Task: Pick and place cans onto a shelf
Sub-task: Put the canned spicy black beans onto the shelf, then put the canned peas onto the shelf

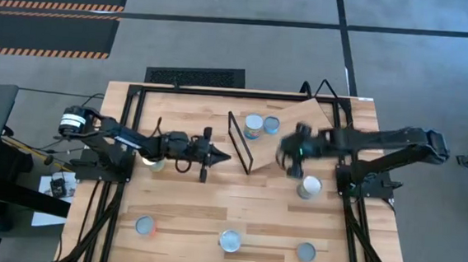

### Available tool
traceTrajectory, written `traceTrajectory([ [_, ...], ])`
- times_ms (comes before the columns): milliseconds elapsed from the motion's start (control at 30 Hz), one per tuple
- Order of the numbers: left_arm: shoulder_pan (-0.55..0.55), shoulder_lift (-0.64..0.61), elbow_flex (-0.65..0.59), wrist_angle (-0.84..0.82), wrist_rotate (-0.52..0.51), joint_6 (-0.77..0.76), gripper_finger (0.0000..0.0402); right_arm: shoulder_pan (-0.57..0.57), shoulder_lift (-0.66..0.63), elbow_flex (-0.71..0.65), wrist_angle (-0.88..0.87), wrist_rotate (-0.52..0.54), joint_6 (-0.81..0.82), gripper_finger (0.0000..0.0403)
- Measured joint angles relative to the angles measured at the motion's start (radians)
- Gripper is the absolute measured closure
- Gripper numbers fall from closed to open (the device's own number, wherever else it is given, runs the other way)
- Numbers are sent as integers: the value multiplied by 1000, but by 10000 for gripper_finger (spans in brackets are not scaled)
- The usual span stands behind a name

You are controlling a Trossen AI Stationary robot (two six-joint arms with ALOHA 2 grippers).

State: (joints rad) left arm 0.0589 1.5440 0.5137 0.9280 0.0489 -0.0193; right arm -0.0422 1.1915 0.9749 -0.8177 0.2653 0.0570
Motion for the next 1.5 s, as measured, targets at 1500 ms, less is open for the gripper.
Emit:
traceTrajectory([
  [1500,129,0,0,-100,104,-25,401,-394,-38,-32,117,-169,-51,328],
])
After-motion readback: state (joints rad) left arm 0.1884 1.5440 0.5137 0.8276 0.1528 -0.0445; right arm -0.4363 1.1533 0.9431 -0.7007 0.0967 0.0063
